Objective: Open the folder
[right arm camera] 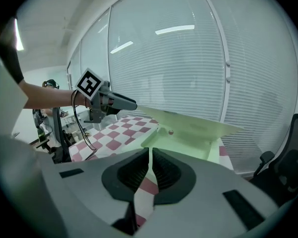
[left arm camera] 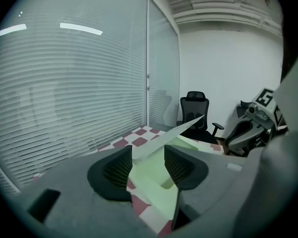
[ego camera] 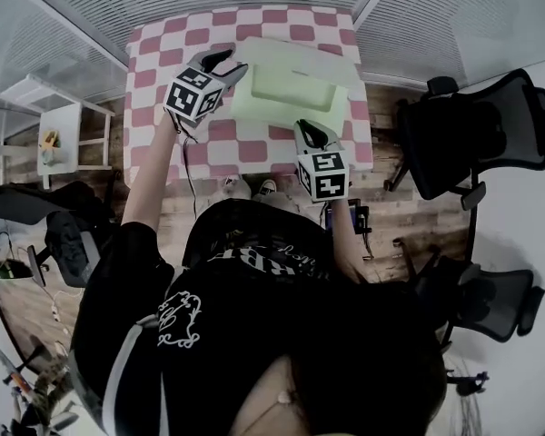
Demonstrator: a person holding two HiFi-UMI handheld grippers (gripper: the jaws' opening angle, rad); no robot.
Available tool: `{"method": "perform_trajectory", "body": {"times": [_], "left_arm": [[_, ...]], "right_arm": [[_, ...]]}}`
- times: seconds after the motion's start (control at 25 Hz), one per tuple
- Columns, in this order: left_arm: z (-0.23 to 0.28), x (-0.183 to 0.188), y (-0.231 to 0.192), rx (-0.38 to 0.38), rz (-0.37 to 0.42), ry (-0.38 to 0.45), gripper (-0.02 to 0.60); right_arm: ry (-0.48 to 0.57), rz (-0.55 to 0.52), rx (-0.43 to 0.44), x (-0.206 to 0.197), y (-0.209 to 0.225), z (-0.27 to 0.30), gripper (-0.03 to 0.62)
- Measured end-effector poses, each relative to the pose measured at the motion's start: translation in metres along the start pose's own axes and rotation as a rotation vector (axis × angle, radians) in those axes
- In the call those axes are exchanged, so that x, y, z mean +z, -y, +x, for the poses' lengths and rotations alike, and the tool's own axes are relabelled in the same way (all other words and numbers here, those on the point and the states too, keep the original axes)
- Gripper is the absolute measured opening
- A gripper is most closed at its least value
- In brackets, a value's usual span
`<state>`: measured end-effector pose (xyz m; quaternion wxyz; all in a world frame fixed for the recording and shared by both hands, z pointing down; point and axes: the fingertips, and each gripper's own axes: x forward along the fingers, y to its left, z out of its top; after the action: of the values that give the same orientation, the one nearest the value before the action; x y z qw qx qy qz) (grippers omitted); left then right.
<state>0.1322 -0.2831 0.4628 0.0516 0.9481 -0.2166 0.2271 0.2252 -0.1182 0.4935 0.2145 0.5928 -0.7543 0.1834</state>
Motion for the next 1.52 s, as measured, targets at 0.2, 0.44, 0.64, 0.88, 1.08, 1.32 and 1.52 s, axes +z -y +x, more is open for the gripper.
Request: {"method": "perform_trajectory", "body": {"times": [0.2, 0.44, 0.64, 0.88, 1.08, 1.32, 1.52], "left_arm": [[-0.034, -0.025, 0.016, 0.063, -0.052, 0.022, 0.202], [-0.07, -0.032, 0.036, 0.116, -0.197, 0.138, 0.201], [-0.097, -0.028, 0.057, 0.101, -0.26, 0.217, 0.199], [-0.148, -0.051, 0.08, 0.051, -0.285, 0.234, 0.199], [-0.196, -0.075, 0.09, 0.013, -0.284, 0.234, 0.198], [-0.243, -0.097, 0.113, -0.072, -0.288, 0.248, 0.179], [-0.266, -0.11, 0.139, -0.129, -0.261, 0.231, 0.176]], "right_arm": [[0.03, 0.004, 0.034, 0.001, -0.015, -0.005, 0.023], [0.12, 0.085, 0.065, 0.016, -0.033, -0.009, 0.023], [0.155, 0.093, 0.078, 0.026, -0.055, -0.009, 0.023], [0.204, 0.129, 0.078, 0.033, -0.107, -0.017, 0.023], [0.231, 0.14, 0.018, 0.031, -0.15, -0.031, 0.023], [0.253, 0.145, -0.048, 0.019, -0.203, -0.057, 0.023], [0.289, 0.175, -0.096, 0.013, -0.232, -0.085, 0.023]]}}
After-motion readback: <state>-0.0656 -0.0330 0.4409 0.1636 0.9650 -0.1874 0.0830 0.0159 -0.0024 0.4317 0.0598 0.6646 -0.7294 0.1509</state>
